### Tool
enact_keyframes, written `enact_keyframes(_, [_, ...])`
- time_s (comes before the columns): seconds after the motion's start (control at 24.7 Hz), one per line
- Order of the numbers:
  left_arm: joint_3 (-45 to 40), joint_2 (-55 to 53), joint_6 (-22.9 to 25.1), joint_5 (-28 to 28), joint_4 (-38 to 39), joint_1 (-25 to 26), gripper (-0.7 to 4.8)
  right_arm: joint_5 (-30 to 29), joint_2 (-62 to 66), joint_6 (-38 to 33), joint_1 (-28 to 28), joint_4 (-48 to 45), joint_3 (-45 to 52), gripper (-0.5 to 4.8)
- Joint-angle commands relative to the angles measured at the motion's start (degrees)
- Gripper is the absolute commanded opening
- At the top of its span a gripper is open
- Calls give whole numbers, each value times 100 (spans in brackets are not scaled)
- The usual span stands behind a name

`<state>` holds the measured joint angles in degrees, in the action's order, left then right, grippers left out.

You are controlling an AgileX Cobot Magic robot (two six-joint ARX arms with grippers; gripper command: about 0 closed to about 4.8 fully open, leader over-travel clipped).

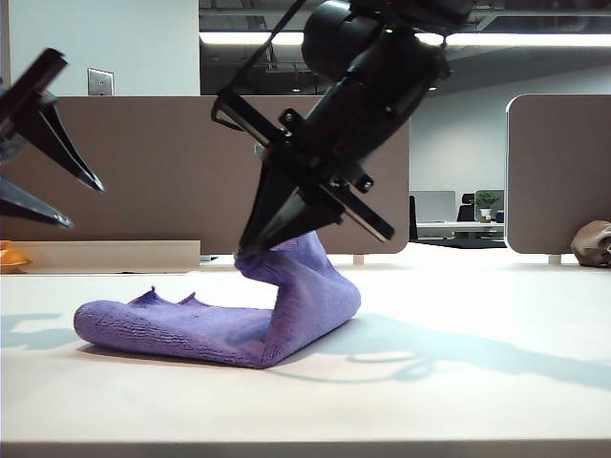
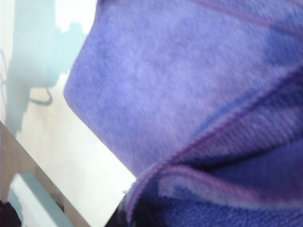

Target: Fold the bottom of the cloth upward, then fold it vertically to form a square shape.

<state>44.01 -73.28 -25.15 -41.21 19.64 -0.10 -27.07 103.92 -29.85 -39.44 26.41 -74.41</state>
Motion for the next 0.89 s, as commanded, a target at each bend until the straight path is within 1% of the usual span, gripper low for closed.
enact_keyframes(0.04, [17,142,-2,-208,-26,208,209,-184,188,-24,-46,-94,-319,-1])
enact_keyframes(0.16, [17,175,-35,-258,-4,278,209,-286,404,-39,-146,-66,-608,-1])
enact_keyframes(0.36, [17,177,-35,-275,-4,295,209,-284,669,-39,-348,-57,-922,-1])
enact_keyframes(0.49, [17,205,-35,-273,-9,295,209,-289,802,-44,-450,-118,-981,-1])
enact_keyframes(0.73, [20,238,-105,-256,-138,302,209,-496,905,-83,-538,-317,-984,-1])
enact_keyframes(0.81, [20,238,-168,-262,-179,302,209,-507,905,-258,-575,-566,-986,-1])
enact_keyframes(0.89, [20,238,-286,-299,-264,356,209,-511,949,-337,-588,-612,-1078,-1])
